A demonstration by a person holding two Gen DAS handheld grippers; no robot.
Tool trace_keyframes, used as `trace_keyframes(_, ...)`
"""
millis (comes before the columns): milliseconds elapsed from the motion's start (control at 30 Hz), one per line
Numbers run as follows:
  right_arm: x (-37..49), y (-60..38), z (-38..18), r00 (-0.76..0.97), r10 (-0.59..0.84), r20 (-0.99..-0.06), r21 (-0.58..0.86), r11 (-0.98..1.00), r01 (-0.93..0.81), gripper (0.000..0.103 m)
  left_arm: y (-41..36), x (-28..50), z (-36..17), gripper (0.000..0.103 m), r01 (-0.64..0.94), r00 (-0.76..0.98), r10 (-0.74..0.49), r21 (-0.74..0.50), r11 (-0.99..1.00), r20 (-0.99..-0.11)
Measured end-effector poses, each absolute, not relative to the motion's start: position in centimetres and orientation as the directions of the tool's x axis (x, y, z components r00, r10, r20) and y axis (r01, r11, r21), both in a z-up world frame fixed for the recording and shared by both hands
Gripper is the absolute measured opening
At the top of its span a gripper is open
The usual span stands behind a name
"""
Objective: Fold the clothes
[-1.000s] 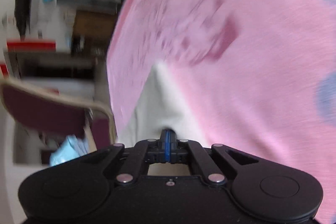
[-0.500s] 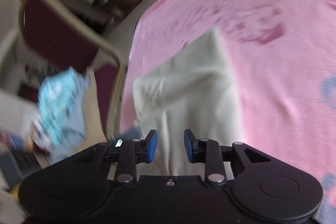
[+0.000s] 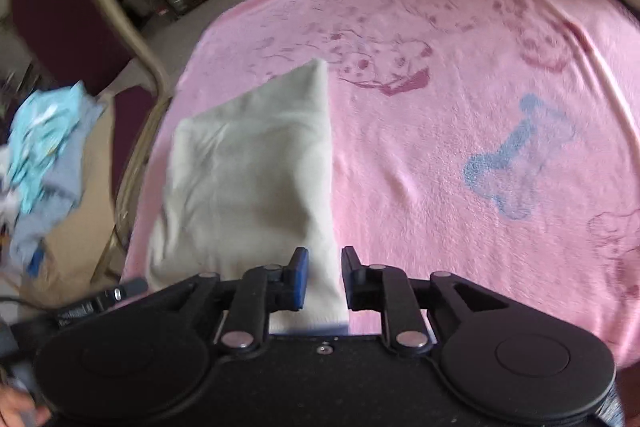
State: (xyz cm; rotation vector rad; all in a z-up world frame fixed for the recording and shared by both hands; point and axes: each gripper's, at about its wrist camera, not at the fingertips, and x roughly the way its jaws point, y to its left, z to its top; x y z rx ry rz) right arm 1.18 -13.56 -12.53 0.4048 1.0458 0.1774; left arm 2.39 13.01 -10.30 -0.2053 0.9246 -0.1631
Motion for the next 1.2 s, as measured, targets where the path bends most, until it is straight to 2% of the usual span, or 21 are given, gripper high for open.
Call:
trace_keyframes(133,1.4,-11.7,-11.8,0.548,0.362,-0.754,0.404,0.914,-0.048,0.019,9.5,3.3,-10.2,0.009,0.168,0.656,-0.253,-0.188,0.968,-0.711)
trace_keyframes(267,3.2,-8.8,-13.4,0.616,0.360,-0.701,0.360,0.924,-0.130,0.022,6.7,5.0,-12.3,0.010,0.231,0.571,-0.282,-0.178,0.956,-0.771)
trace_keyframes(300,3.6,-8.3,-14.3,0.606,0.373,-0.703,0.362,0.921,-0.146,0.022,6.2,5.2,-13.0,0.005,0.238,0.538,-0.276,-0.170,0.956,-0.797)
trace_keyframes(367,3.2,-8.0,-15.9,0.568,0.391,-0.725,0.360,0.917,-0.171,0.021,6.0,4.8,-14.2,0.005,0.255,0.476,-0.240,-0.129,0.958,-0.846)
trace_keyframes(433,1.4,-8.1,-15.8,0.565,0.394,-0.725,0.319,0.919,-0.233,0.021,6.2,3.6,-14.2,0.006,0.268,0.436,-0.222,-0.110,0.957,-0.872)
trace_keyframes(567,-1.9,-8.1,-15.1,0.487,0.378,-0.787,0.252,0.918,-0.306,0.022,6.4,0.9,-13.6,0.006,0.285,0.423,-0.178,-0.057,0.957,-0.889)
trace_keyframes(633,-2.9,-8.5,-14.6,0.458,0.362,-0.812,0.243,0.923,-0.299,0.021,6.3,0.3,-14.5,0.011,0.282,0.373,-0.153,-0.046,0.958,-0.915)
trace_keyframes(733,-3.4,-9.1,-13.9,0.424,0.335,-0.842,0.230,0.932,-0.280,0.021,6.2,-0.4,-12.9,0.011,0.295,0.445,-0.124,0.014,0.955,-0.887)
trace_keyframes(933,-1.8,-12.1,-7.8,0.595,0.315,-0.739,0.199,0.947,-0.253,0.026,7.8,1.6,-7.3,0.013,0.283,0.657,-0.208,-0.018,0.959,-0.724)
trace_keyframes(1067,1.3,-13.8,-5.7,0.673,0.249,-0.697,0.135,0.967,-0.218,0.025,8.1,5.1,-6.9,0.013,0.259,0.662,-0.219,-0.055,0.964,-0.717)
trace_keyframes(1200,5.6,-14.6,-6.4,0.694,0.243,-0.678,0.156,0.970,-0.187,0.025,6.5,10.1,-9.1,0.013,0.243,0.626,-0.222,-0.083,0.967,-0.747)
